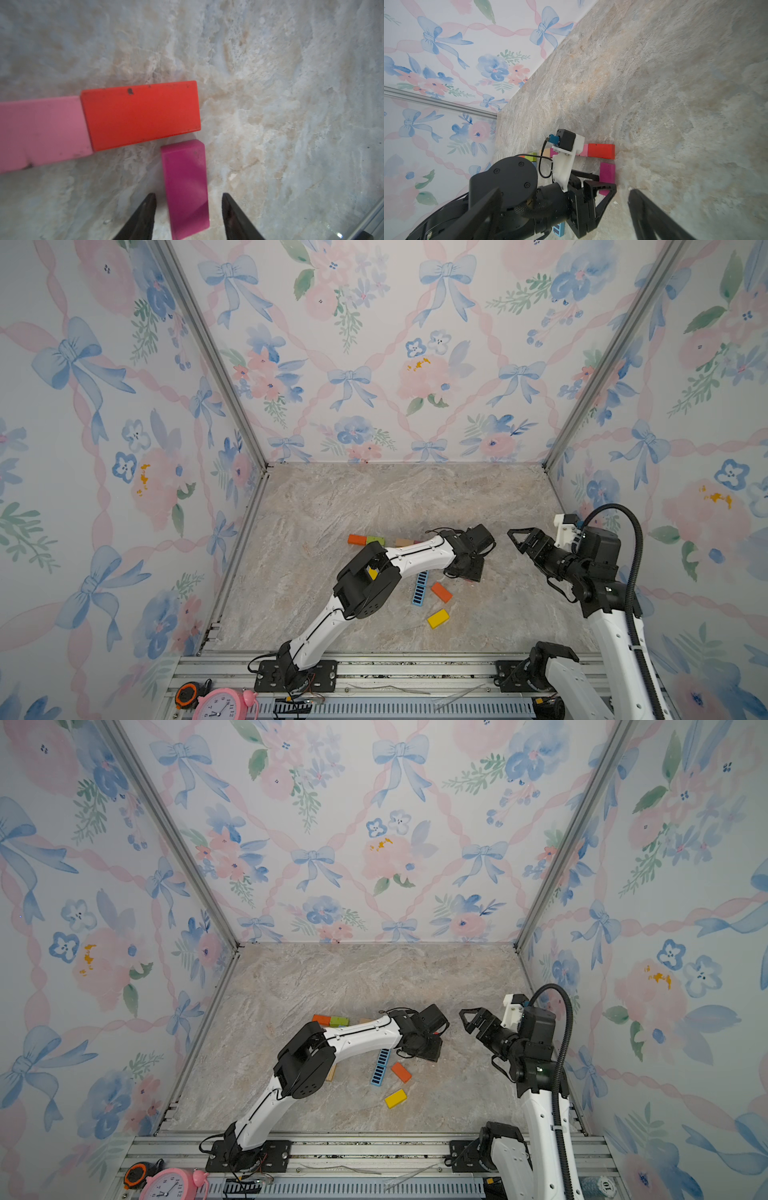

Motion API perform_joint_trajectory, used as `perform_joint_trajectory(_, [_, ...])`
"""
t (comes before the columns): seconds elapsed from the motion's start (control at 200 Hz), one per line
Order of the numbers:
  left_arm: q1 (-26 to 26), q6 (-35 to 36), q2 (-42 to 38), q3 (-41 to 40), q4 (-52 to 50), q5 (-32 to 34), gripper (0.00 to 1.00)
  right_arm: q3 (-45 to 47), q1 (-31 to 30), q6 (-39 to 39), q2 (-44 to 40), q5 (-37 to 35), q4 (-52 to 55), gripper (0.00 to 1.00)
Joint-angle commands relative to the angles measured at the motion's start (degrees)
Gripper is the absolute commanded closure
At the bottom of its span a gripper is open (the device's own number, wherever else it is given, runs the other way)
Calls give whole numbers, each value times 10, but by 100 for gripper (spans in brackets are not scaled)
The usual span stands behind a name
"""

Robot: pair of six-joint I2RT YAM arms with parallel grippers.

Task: Assemble the number 7 with building blocks
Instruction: Assemble the building block at the center of the board.

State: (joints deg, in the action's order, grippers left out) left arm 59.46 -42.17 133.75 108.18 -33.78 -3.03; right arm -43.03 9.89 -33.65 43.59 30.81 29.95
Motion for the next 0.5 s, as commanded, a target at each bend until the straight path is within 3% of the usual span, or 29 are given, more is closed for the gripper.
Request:
perform_joint_trajectory(0.0, [0,8,1,-8,-34,23,43,-11,-7,14,0,-8,17,3])
perform_joint_trajectory(0.37, [11,26,-129,-77,-32,75,42,-55,-17,30,10,40,13,3])
perform_joint_trajectory(0.495, [9,33,-199,-139,-17,92,41,-35,-17,-17,11,78,-37,3])
